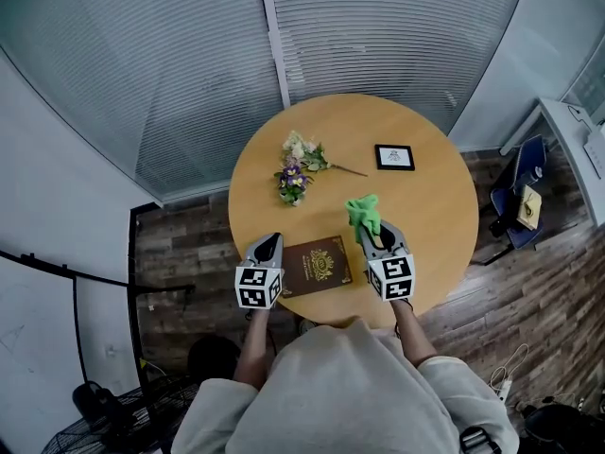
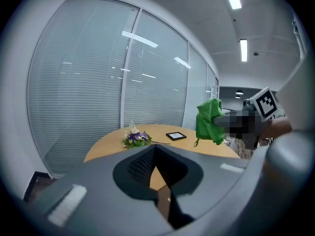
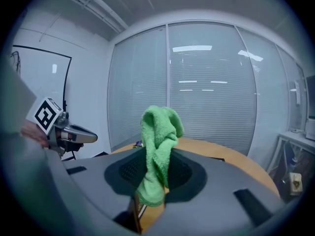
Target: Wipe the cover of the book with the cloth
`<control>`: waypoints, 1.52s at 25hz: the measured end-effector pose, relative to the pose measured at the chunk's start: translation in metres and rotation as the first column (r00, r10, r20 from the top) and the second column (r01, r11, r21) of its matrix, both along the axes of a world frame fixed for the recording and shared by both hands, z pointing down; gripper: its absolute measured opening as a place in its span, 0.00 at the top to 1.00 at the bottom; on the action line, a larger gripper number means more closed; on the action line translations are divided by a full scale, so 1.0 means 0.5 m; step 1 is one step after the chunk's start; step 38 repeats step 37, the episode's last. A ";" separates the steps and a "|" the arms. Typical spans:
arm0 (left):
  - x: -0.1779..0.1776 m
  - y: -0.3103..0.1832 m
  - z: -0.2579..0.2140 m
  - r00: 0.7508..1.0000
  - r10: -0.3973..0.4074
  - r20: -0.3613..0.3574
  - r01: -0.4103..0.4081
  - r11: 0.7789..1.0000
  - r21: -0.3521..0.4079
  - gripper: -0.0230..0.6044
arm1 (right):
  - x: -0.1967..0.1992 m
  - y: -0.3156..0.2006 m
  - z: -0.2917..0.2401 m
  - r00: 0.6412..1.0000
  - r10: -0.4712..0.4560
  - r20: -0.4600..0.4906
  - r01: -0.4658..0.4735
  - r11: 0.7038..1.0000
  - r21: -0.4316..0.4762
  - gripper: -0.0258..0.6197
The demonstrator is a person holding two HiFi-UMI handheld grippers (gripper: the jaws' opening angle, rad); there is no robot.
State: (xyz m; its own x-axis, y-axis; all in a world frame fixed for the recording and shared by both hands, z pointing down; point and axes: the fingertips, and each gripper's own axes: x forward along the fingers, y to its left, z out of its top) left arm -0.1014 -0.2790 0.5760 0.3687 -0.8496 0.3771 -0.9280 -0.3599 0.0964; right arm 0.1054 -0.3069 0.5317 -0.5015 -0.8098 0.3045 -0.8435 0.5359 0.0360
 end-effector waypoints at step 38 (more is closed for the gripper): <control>0.016 -0.011 -0.026 1.000 0.020 0.005 -0.020 0.999 0.025 0.95 | -0.015 0.012 0.020 1.000 0.004 0.018 -0.003 0.999 -0.043 0.80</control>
